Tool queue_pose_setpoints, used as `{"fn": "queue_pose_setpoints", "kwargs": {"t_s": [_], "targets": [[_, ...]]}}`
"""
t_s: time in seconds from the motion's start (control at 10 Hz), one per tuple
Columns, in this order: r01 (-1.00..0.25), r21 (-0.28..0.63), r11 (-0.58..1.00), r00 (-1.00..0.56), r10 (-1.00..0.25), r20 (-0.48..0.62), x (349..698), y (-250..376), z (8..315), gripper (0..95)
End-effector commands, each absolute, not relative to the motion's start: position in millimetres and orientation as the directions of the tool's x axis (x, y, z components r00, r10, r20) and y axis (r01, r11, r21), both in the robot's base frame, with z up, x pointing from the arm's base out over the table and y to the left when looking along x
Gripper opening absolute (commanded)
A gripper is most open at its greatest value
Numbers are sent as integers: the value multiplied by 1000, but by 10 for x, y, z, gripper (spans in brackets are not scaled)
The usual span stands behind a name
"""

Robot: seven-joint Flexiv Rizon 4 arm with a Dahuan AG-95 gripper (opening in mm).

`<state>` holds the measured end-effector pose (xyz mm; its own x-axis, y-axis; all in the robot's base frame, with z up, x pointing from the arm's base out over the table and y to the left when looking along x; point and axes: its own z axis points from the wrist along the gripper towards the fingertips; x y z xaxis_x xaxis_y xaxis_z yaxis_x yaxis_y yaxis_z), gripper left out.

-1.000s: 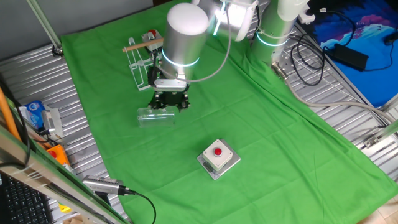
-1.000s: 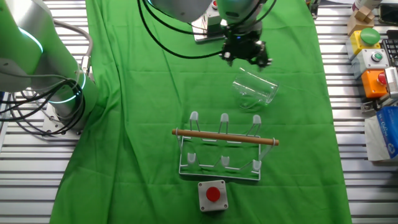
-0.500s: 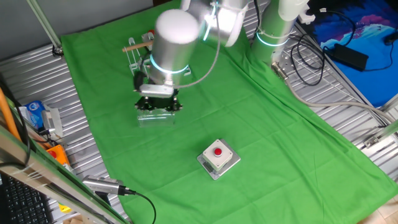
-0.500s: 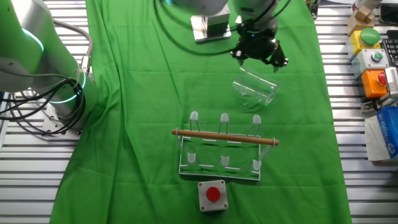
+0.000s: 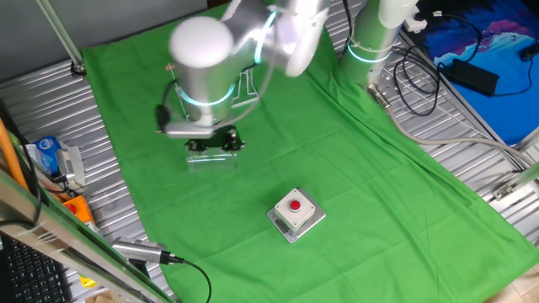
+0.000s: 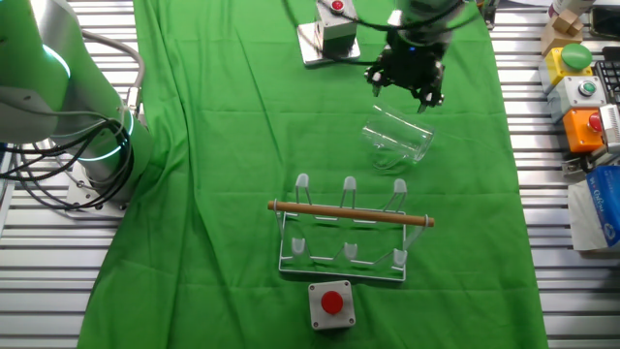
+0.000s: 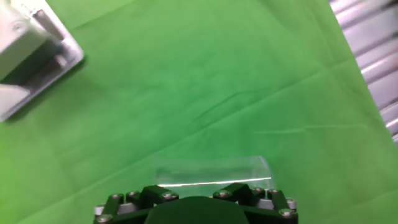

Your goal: Put the cup on the cup rack

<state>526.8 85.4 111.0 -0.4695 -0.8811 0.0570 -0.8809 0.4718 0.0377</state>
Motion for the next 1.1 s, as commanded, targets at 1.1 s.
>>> {"fn": "queue_pose_setpoints", "kwargs": {"t_s": [1.1], "targets": [[-514, 130, 848, -858, -505, -94, 5266, 813, 1069, 950]]}}
